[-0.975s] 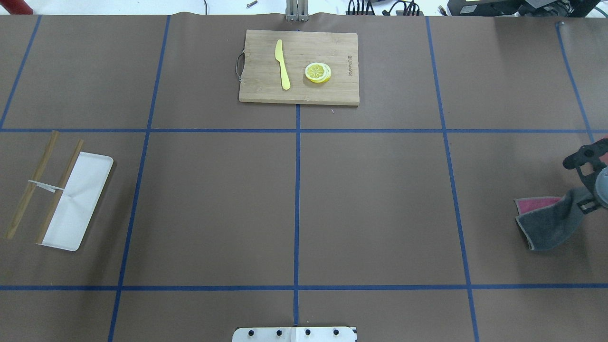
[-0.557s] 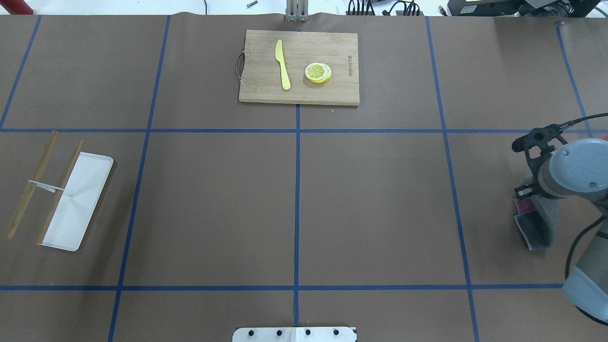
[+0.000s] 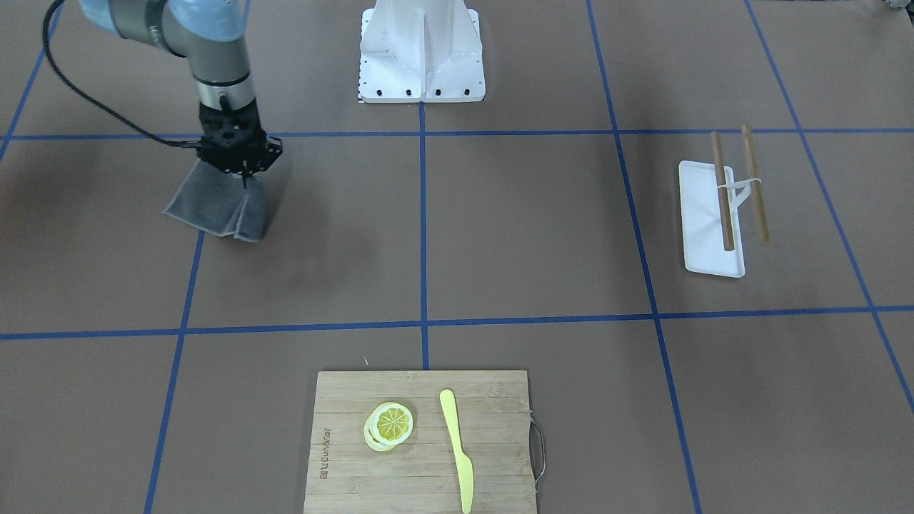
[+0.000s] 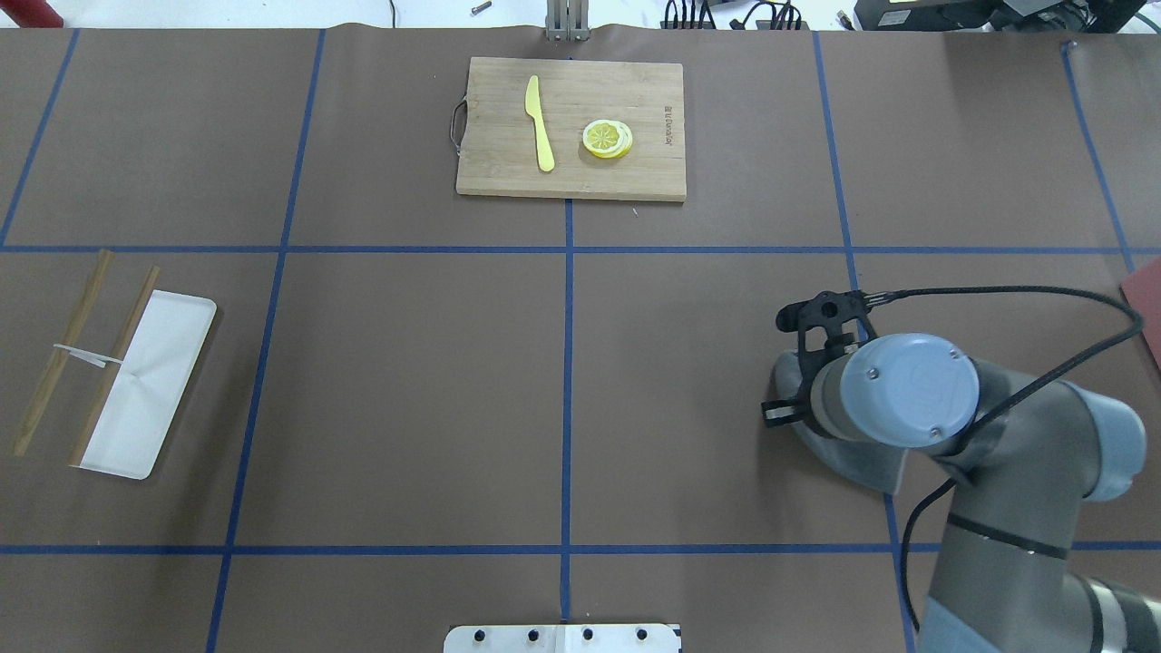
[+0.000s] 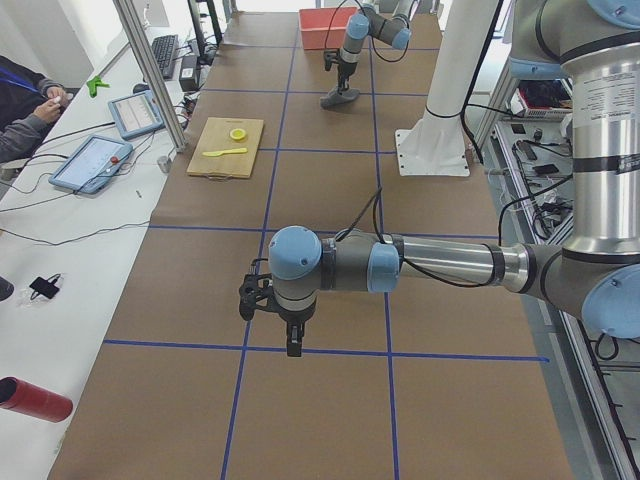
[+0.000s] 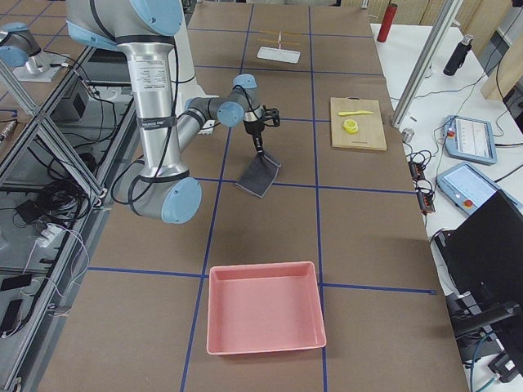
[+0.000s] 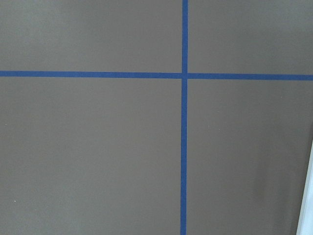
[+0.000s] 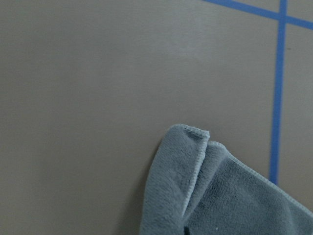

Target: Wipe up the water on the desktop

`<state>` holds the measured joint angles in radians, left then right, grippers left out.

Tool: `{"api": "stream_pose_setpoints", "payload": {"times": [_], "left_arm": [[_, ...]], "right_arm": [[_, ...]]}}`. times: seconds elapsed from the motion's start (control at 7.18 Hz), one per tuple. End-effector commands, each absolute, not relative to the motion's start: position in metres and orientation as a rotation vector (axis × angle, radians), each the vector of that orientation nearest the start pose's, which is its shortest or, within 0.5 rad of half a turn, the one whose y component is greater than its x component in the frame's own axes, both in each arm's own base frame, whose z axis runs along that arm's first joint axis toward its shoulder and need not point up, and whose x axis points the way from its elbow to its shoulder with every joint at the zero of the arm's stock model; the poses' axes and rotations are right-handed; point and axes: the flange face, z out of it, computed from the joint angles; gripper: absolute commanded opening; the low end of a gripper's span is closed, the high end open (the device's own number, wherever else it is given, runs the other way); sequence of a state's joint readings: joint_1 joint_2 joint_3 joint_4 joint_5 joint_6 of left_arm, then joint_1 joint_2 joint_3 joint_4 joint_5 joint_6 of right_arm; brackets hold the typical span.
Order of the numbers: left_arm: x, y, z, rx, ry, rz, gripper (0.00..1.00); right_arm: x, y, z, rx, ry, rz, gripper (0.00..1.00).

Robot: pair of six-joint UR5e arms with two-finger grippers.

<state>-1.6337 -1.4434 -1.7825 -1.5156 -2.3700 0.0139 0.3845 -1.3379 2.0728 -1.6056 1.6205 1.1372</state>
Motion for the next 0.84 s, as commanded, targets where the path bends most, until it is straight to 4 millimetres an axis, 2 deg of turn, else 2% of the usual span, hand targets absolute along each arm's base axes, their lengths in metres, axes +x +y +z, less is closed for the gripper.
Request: {"api": "stream_pose_setpoints", "payload": {"times": [0.0, 0.14, 0.28, 0.56, 0.7], "left_arm": [[-0.089, -0.434, 0.618, 0.058, 0.798, -0.036, 0.99], [-0.089, -0.434, 0.617, 0.060, 0.797, -0.034, 0.99], [-0.089, -0.434, 0.618, 0.058, 0.798, -0.035, 0.99], [-0.089, -0.435, 0.617, 0.061, 0.797, -0.034, 0.99], [-0.089, -0.434, 0.617, 0.060, 0.797, -0.034, 0.99]], "right_arm": [[-0.468, -0.289, 0.291, 0.223, -0.688, -0.035, 0.00], [-0.449, -0.294, 0.319, 0.221, -0.635, -0.054, 0.00], [-0.412, -0.285, 0.358, 0.231, -0.562, -0.151, 0.00], [-0.349, -0.285, 0.443, 0.197, -0.377, -0.233, 0.00], [-0.306, -0.292, 0.482, 0.175, -0.284, -0.261, 0.00]]}}
